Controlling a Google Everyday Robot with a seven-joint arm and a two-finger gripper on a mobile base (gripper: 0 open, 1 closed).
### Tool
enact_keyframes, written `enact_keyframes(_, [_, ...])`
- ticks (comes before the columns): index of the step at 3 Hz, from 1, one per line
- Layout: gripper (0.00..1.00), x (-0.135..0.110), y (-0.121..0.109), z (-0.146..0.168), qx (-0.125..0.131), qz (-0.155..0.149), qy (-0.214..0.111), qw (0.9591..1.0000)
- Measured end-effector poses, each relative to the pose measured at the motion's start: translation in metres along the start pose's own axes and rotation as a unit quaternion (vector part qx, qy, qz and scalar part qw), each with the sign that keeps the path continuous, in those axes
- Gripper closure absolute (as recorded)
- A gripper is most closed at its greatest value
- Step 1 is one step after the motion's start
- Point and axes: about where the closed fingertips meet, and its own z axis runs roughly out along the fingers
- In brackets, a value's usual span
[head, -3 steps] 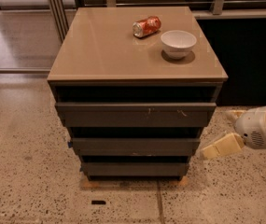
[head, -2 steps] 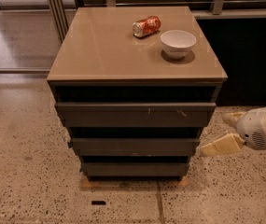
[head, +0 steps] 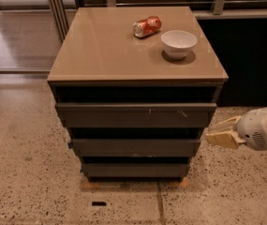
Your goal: Open bottom drawer
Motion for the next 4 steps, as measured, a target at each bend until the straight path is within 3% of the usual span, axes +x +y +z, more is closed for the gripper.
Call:
enact_keyframes(1, [0.87,0.000,0.000,0.000,0.000,0.000,0.000,1.0000])
enact_keyframes(2, [1.00,0.012,0.002,-0.003,0.010,0.002,-0.014,0.9998])
enact_keyframes(3, [1.00,0.050,0.012,0.011,0.028,0.018,-0.057,0.9978])
enact_keyframes(4, [1.00,0.096,0.016,0.038,0.061,0.044,-0.114,0.9906])
